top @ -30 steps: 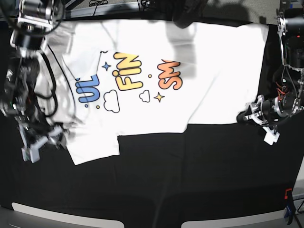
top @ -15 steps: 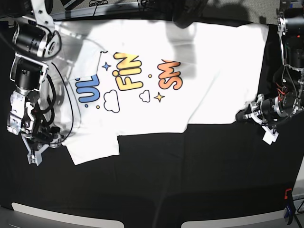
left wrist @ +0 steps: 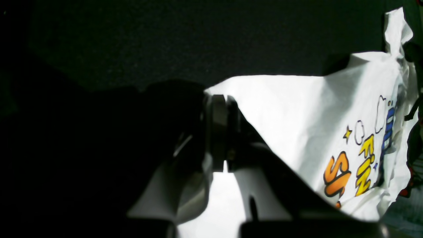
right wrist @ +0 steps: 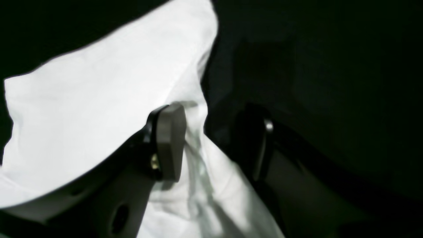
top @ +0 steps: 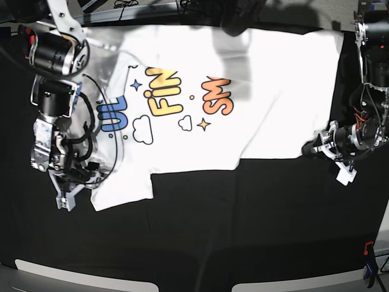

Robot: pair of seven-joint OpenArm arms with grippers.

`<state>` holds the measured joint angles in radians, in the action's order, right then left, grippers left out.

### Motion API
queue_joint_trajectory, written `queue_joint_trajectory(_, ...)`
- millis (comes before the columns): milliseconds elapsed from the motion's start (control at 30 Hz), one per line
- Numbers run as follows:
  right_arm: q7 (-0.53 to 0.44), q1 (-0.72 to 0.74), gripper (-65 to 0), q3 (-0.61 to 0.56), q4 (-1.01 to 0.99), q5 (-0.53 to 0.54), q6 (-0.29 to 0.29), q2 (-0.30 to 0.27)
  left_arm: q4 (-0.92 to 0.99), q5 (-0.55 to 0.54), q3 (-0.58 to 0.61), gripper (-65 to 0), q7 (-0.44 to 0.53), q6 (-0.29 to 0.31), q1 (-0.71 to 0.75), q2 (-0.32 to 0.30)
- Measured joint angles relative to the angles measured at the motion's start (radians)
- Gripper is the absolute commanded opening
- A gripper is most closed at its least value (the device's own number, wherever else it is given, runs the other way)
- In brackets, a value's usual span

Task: Layout the t-shirt on the table in an organized manner, then fold the t-shirt properly
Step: 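Grasp the shirt side edges with both grippers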

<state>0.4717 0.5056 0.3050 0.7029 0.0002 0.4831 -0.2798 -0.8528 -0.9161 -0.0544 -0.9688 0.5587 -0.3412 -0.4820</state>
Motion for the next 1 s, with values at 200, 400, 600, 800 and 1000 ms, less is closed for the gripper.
queue_joint_trajectory(200, 0.009, 0.002, -65.0, 0.0, -0.001, 0.01, 0.015, -0.014, 0.0, 0.0, 0.0, -65.0, 0.0, 0.0, 0.0, 0.0)
queue_joint_trajectory(400, 0.032, 0.001, -65.0, 0.0, 0.012, 0.011, 0.015, -0.017, 0.0, 0.0, 0.0, -65.0, 0.048, 0.0, 0.0, 0.0)
queue_joint_trajectory(600, 0.124, -0.013, -65.0, 0.0, 0.093, 0.049, 0.033, -0.019, 0.0, 0.005, 0.0, -65.0, 0.047, 0.0, -0.015, 0.0)
queue_joint_trajectory(800, 0.184, -0.01, -65.0, -0.001, 0.184, 0.113, 0.199, -0.019, 0.0, 0.003, 0.0, -65.0, 0.041, 0.0, -0.039, 0.0)
queue_joint_trajectory(1000, 0.204, -0.01, -65.0, -0.001, 0.209, 0.134, 0.198, -0.02, -0.001, 0.209, 0.0, -65.0, 0.128, 0.029, -0.039, 0.051)
